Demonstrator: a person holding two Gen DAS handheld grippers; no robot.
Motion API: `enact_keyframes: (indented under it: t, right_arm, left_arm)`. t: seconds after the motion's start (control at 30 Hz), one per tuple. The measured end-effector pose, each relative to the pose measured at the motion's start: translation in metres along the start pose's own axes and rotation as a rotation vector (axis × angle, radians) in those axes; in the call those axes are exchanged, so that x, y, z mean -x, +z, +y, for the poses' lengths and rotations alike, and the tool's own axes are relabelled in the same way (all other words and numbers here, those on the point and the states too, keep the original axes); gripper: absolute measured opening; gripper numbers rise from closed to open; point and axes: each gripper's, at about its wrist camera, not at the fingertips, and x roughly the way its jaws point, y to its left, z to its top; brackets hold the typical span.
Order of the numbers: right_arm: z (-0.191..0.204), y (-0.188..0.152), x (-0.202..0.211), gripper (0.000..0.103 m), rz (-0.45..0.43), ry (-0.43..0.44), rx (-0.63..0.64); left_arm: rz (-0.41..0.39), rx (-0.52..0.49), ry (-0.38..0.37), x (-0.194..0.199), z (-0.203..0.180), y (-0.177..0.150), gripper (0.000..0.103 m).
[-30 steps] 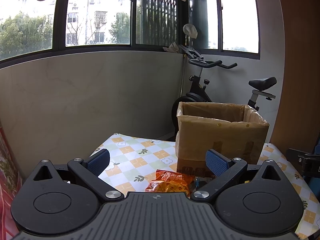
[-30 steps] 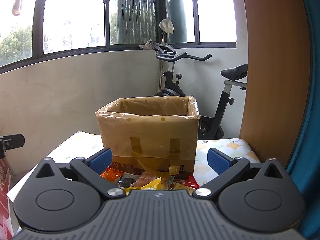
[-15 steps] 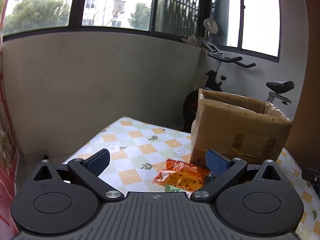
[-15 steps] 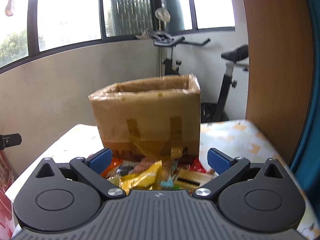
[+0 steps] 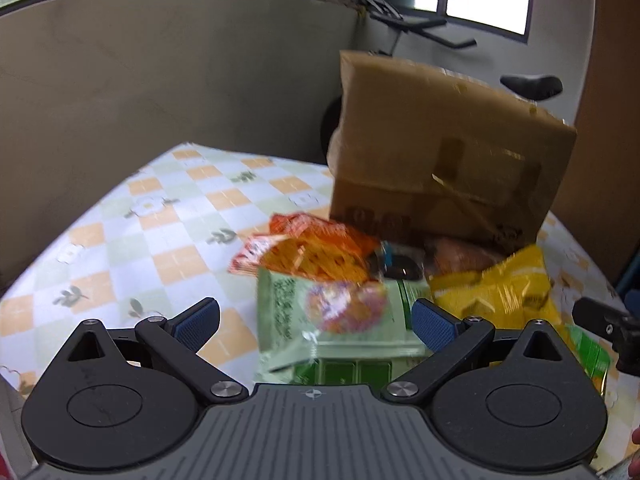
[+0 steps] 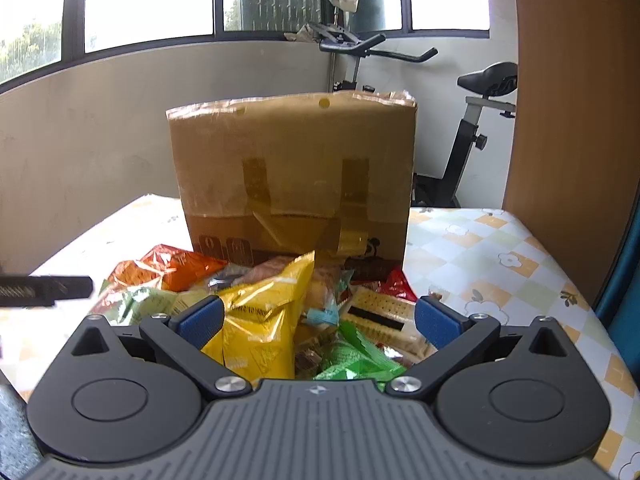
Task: Organize snacks
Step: 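Grasp the green cracker bag with the left tool while the right tool grasps the yellow chip bag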
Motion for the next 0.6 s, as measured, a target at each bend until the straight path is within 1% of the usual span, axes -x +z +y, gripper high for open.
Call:
enact_keyframes:
  t: [0.13, 0.23, 0.43, 0.53, 0.6]
  right_arm:
    - [-0.002, -0.005, -0.007, 0.103, 0.019, 0.013, -0.015]
    - [-0.005, -0.005, -0.009, 0.103, 0.021, 0.020, -0.028]
    - [-0.008, -0.006, -0.013, 0.103, 0.027, 0.042, -0.050]
    - [-0.008, -0.007, -0.015, 0.103, 0.029, 0.044, -0.057]
    - [-0.008, -0.007, -0.016, 0.103, 0.027, 0.047, -0.061]
  left_arm:
    - [0.022, -0.005, -0.003, -0.013, -0.005, -0.007, 0.103]
    - [0.014, -0.007, -0.032, -0.016, -0.009, -0.009, 0.103]
    - [0.013, -0.015, -0.052, -0.022, -0.014, -0.019, 0.103]
    - [0.029, -0.024, -0.033, -0.028, -0.015, -0.025, 0.103]
    - [0.024, -0.018, -0.027, -0.030, -0.013, -0.027, 0.103]
